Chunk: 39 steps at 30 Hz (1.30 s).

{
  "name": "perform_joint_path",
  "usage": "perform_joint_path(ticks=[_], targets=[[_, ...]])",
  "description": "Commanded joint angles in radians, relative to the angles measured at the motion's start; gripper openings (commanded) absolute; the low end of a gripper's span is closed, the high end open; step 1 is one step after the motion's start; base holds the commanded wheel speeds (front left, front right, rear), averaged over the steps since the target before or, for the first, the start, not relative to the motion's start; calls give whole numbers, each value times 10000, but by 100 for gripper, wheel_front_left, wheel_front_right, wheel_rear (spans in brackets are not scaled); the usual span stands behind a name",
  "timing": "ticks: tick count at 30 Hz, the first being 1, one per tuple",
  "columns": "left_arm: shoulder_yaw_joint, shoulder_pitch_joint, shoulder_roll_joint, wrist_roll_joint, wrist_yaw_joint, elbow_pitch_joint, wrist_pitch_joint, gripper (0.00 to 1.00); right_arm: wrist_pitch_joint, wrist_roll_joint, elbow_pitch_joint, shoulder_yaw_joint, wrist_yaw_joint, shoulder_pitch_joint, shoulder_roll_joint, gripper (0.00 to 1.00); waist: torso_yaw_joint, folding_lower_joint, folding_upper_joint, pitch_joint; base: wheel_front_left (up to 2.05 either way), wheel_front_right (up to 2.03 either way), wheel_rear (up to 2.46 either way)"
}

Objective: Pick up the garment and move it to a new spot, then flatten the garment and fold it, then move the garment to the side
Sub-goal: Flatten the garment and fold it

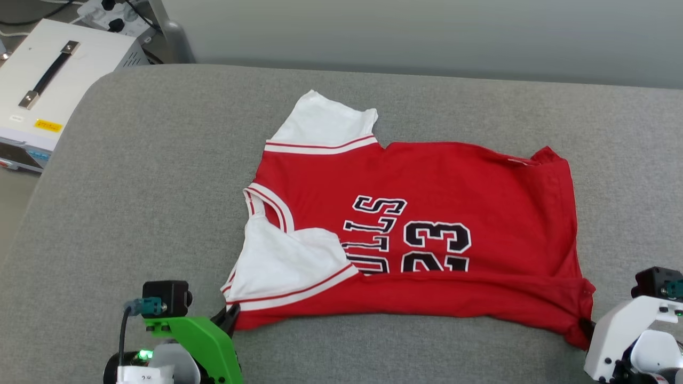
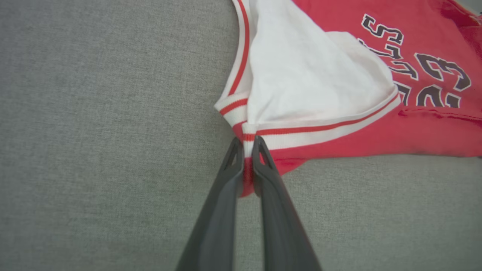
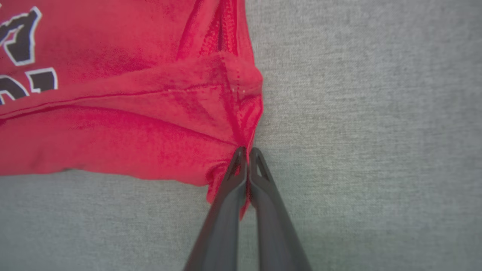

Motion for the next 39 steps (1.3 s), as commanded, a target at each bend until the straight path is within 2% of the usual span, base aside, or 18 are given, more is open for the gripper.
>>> perform_joint_path(ticks=[1,7,14,24,26,27,28,33,39], targets=[[-21,273,113,-35,48,50,-21,0,135,107,-150,-76,-6,344,48,0,-38,0,0,-383,0,0,0],[-146,847,235,-163,102,-37,44,0,665,344,-1108,-358,-6,1329,199,0,-93,0,0,-816,0,0,0],[-303,1268,627,-253,130,-197,422,0,1412,505,-1912,-609,-6,2182,336,0,-145,0,0,-1000,0,0,0],[-742,995,444,10,-71,413,595,0,1046,427,-1474,-526,-6,2040,396,0,-243,0,0,-753,0,0,0],[-827,885,393,240,-112,647,395,56,830,304,-1329,-453,-6,1950,391,0,-252,0,0,-718,0,0,0],[-849,846,347,297,-138,765,308,100,691,323,-1262,-414,-6,1890,392,47,-253,0,0,-717,0,0,0],[-853,816,309,321,-164,848,243,100,589,359,-1214,-385,-6,1852,394,100,-255,0,0,-727,0,0,0],[-729,626,175,383,-333,1030,-207,100,-11,487,-1164,-190,-6,1676,242,100,-275,0,0,-973,0,0,0],[-149,175,47,575,-608,465,-1515,100,-1096,787,-1926,386,-6,1295,-316,100,-318,0,0,-1308,0,0,0]])
